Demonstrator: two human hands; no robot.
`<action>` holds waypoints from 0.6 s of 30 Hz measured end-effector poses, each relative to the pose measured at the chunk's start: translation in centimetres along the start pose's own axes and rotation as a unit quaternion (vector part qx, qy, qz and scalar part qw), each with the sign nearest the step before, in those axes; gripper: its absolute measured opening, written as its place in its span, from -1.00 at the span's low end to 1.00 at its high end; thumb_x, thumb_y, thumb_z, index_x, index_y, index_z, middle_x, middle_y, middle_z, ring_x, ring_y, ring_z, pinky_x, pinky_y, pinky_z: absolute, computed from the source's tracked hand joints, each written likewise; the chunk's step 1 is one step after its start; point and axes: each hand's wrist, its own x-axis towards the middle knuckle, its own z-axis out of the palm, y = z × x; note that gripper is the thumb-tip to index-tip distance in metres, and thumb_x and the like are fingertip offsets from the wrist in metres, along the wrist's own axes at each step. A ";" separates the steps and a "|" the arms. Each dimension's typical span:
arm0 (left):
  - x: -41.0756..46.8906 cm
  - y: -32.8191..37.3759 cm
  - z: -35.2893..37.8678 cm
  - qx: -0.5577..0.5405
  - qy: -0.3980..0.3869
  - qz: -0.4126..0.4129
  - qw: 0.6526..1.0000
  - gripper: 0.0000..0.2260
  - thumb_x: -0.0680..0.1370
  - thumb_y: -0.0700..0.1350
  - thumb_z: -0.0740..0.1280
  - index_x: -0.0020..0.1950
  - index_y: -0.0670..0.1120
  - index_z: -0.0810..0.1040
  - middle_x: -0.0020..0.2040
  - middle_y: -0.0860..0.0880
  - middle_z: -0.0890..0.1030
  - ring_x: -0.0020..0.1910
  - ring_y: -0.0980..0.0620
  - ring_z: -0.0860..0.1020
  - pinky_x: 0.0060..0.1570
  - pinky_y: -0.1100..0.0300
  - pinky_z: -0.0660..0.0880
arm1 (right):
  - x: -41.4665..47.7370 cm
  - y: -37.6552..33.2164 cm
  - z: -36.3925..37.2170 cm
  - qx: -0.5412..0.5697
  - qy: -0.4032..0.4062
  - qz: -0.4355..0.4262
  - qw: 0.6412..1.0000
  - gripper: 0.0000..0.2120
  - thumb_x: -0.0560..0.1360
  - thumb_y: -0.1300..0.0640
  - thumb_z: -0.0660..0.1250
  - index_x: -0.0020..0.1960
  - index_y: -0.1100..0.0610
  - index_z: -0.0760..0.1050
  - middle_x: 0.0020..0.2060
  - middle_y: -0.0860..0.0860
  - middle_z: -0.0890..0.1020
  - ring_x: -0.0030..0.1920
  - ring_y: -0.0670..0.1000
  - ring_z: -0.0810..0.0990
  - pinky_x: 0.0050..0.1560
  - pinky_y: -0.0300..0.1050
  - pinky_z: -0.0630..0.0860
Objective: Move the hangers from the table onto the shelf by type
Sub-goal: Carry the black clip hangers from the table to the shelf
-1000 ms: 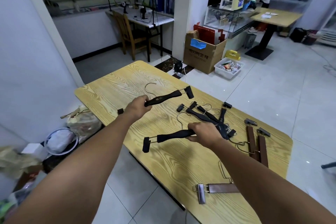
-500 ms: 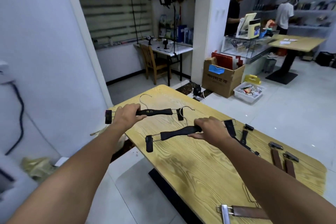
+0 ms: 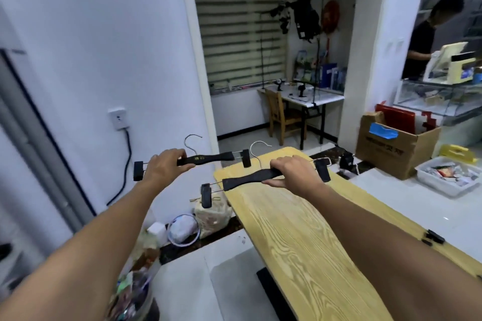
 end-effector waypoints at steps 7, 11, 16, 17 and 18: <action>-5.5 -3.6 -4.4 0.002 0.033 -0.122 0.992 -0.75 0.50 0.11 0.35 -0.14 -0.06 0.48 -0.23 0.01 0.51 -0.15 -0.10 0.51 -0.19 0.11 0.28 | 5.1 -4.7 0.1 0.067 0.022 -0.093 0.993 -0.57 0.47 -0.30 0.25 -0.13 0.09 0.46 -0.25 0.01 0.59 -0.19 0.10 0.57 -0.17 -0.06 0.37; -9.8 -5.9 -7.2 0.031 0.051 -0.188 0.980 -0.75 0.49 0.13 0.35 -0.15 -0.04 0.48 -0.25 0.02 0.50 -0.14 -0.12 0.53 -0.20 0.12 0.29 | 6.8 -8.5 1.2 0.108 0.023 -0.135 0.985 -0.54 0.48 -0.32 0.20 -0.05 0.09 0.48 -0.16 -0.01 0.60 -0.13 0.08 0.56 -0.08 -0.08 0.38; -17.4 -8.0 -10.1 0.084 0.063 -0.280 0.954 -0.74 0.50 0.10 0.36 -0.10 -0.09 0.50 -0.09 -0.11 0.60 -0.03 -0.14 0.55 -0.11 0.05 0.37 | 7.2 -14.9 2.3 0.180 0.017 -0.192 0.965 -0.57 0.48 -0.28 0.26 -0.12 0.12 0.46 -0.23 0.02 0.59 -0.19 0.12 0.54 -0.16 -0.09 0.28; -19.2 -8.4 -10.6 0.096 0.060 -0.301 0.947 -0.75 0.50 0.10 0.36 -0.11 -0.08 0.49 -0.06 -0.11 0.61 0.00 -0.13 0.55 -0.08 0.05 0.37 | 7.1 -16.6 2.4 0.197 0.015 -0.207 0.958 -0.57 0.47 -0.28 0.27 -0.14 0.11 0.45 -0.25 0.03 0.59 -0.20 0.13 0.54 -0.18 -0.10 0.25; -20.8 -8.7 -11.0 0.102 0.058 -0.318 0.941 -0.76 0.50 0.10 0.36 -0.11 -0.07 0.49 -0.05 -0.11 0.61 0.01 -0.13 0.55 -0.07 0.05 0.37 | 7.0 -18.0 2.6 0.211 0.016 -0.223 0.952 -0.58 0.46 -0.27 0.29 -0.16 0.11 0.45 -0.26 0.04 0.59 -0.21 0.14 0.55 -0.20 -0.11 0.23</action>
